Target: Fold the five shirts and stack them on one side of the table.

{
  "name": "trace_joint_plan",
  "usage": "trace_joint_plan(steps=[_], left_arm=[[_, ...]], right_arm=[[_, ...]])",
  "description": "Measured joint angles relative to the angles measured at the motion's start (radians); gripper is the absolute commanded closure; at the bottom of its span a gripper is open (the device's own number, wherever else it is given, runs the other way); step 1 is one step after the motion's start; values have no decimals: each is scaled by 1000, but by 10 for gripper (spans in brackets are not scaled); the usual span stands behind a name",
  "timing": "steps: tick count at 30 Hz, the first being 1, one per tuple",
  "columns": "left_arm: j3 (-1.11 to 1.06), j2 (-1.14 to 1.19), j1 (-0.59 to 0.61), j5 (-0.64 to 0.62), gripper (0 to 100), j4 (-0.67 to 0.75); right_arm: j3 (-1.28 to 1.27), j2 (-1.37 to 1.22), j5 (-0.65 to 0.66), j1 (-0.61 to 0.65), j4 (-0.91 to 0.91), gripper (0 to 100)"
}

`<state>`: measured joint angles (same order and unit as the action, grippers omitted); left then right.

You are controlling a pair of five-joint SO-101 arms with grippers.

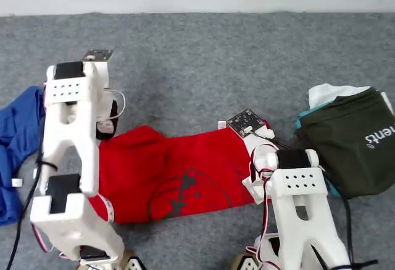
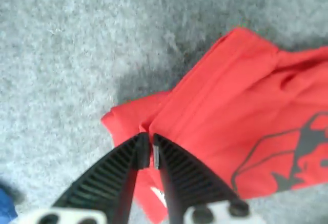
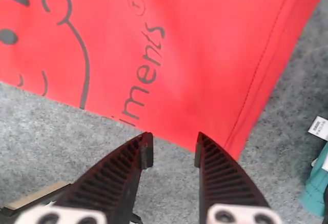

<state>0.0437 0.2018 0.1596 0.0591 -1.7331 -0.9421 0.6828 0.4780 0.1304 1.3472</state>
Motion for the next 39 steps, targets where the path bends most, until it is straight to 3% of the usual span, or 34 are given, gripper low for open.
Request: trace_joint_plan(steps=[14, 23, 31, 39], left_arm=[[-350, -58, -14, 157, 988, 77], [-436, -58, -14, 164, 970, 172], [-423, -115, -14, 256, 919, 35], [-493, -416, -12, 384, 899, 6]], right_arm=[[0, 0, 0, 0, 0, 854], [0, 0, 0, -2, 0, 851], [0, 0, 0, -2, 0, 851], [5, 0, 11, -2, 29, 850]])
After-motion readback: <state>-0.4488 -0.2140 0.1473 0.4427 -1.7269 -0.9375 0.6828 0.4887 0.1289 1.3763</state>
